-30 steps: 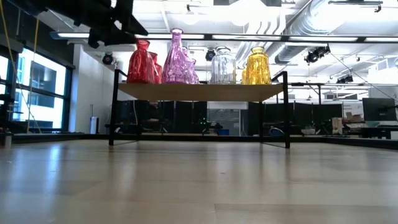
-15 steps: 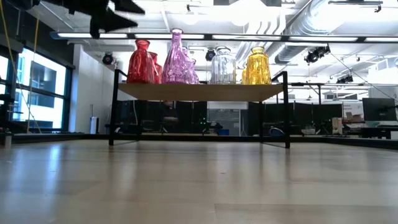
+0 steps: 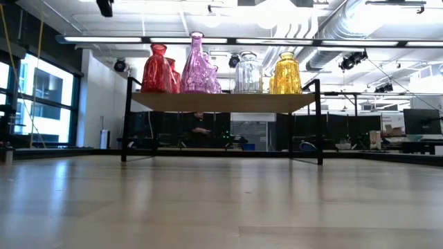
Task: Sort vases onto shelf
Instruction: Put the yellow vase on the shelf aligned with the other yellow vases
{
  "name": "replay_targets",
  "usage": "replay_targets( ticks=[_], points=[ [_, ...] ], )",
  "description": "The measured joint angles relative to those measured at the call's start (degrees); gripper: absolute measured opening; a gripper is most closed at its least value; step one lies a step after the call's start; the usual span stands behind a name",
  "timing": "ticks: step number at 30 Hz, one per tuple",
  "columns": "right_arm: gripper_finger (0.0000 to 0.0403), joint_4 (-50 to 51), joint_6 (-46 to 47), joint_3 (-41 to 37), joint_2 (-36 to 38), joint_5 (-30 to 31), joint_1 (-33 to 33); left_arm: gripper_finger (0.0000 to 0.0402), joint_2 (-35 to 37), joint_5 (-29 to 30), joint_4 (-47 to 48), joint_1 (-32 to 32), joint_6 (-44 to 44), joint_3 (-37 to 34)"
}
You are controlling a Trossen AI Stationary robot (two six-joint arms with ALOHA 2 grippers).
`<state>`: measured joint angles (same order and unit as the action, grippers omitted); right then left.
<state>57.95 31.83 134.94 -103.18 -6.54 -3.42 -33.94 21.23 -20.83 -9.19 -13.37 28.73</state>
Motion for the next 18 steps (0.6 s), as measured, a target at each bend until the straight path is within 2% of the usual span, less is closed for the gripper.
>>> replay_targets(
  ticks=[4,6,13,18],
  points=[
    [0.0136,0.12,3.41,-1.33,-0.02,1.26,-0.24,0.0214,2.26,-4.75,1.07,-1.04,-4.65,0.02],
    [0.0136,0.13,4.94,-2.25,-0.04,2.47,-0.75,0.0214,3.09,-8.08,5.02,-1.68,-6.47,1.28],
    [0.0136,-4.69,10.22,-6.99,-0.79,3.88,-3.84,0.0214,2.81,-19.55,31.70,-4.26,-9.03,12.76],
    [0.0136,-11.34,14.12,-11.10,-0.84,5.62,-6.10,0.0213,2.55,-24.55,44.09,-6.09,-13.19,17.72]
  ],
)
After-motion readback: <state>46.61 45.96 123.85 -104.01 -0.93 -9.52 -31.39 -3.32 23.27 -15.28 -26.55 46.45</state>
